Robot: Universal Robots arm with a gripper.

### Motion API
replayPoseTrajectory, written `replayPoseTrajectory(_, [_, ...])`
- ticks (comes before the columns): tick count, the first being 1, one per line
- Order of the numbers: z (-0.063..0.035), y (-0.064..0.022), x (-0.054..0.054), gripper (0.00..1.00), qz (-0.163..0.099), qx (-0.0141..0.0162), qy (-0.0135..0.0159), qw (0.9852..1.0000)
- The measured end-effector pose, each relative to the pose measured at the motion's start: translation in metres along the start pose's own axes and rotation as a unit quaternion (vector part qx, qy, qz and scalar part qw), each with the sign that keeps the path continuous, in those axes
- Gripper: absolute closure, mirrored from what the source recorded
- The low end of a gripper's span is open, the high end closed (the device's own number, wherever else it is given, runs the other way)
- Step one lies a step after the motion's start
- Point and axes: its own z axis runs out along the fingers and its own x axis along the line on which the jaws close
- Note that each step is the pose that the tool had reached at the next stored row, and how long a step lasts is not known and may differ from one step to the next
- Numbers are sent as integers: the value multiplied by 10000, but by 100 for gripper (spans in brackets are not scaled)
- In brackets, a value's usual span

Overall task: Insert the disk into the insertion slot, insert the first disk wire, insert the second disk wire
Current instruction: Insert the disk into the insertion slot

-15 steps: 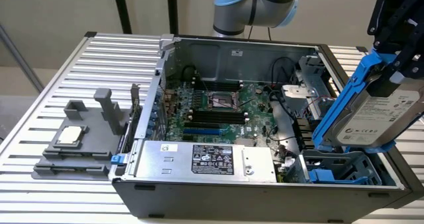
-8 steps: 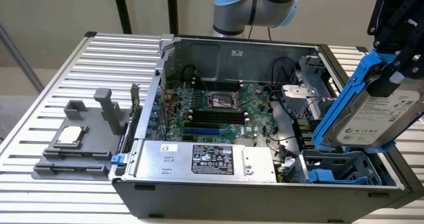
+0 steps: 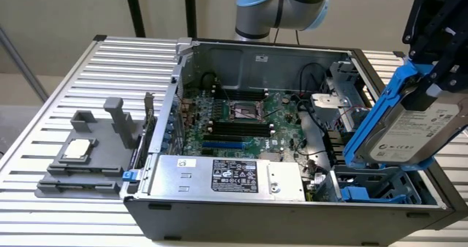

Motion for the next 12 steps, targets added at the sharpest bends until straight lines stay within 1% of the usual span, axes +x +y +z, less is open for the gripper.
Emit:
replayPoseTrajectory(3, [52, -13, -1, 67, 0, 0, 1, 10000])
replayPoseTrajectory(6, [98, -70, -1, 67, 1, -3, 1, 10000])
replayPoseTrajectory(8, [120, -100, -2, 67, 0, -12, 1, 10000])
replayPoseTrajectory(11, [134, -110, 3, 67, 1, -43, 3, 10000])
replayPoseTrajectory(12, [135, -110, 3, 67, 1, -44, 3, 10000])
